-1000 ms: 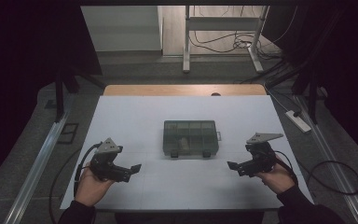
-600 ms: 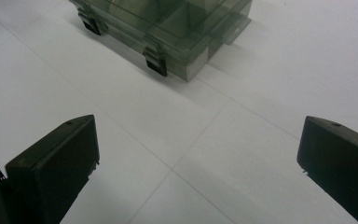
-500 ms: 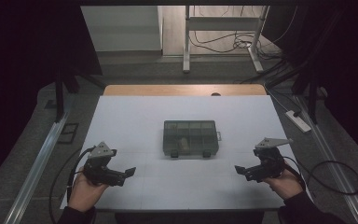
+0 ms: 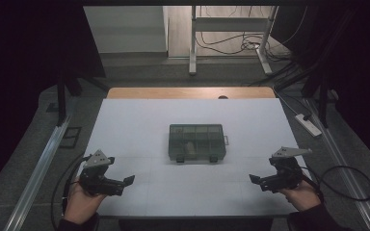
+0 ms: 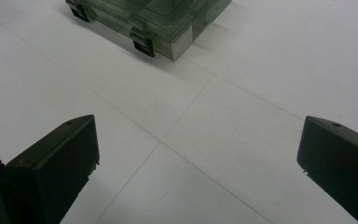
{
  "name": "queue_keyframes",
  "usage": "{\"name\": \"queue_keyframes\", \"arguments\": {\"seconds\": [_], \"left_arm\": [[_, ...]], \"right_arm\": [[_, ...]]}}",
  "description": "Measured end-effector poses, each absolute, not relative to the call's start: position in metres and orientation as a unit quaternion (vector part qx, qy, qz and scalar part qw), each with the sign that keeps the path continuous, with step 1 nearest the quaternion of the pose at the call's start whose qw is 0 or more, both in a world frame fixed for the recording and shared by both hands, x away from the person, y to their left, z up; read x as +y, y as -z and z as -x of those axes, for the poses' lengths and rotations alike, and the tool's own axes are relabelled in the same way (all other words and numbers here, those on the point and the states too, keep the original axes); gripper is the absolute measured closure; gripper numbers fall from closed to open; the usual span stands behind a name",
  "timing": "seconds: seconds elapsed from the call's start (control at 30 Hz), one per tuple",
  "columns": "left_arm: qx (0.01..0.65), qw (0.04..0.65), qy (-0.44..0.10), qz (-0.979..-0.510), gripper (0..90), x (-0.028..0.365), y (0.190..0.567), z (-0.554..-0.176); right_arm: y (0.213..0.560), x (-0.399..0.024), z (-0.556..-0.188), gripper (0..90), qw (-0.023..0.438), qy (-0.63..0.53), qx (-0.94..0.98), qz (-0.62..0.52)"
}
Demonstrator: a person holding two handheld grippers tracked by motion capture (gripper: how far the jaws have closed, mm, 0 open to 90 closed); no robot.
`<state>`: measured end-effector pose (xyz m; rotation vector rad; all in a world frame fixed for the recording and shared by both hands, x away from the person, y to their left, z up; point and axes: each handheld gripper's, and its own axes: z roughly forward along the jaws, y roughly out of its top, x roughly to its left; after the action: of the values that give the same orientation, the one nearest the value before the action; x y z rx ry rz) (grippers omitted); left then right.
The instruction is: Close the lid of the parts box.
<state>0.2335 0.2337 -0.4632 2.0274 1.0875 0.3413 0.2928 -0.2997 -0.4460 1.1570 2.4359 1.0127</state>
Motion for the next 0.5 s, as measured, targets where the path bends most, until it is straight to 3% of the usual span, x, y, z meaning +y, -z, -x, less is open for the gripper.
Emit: {"name": "queue_keyframes", "arguments": {"seconds": [0.5], "left_arm": [[0.441,0.396,-0.139,-0.793,0.0,0.243,0.464,-0.222]], "right_arm": [[0.446,-0.317,-0.28,0.0,0.139,-0.341,0.829,-0.421]]}}
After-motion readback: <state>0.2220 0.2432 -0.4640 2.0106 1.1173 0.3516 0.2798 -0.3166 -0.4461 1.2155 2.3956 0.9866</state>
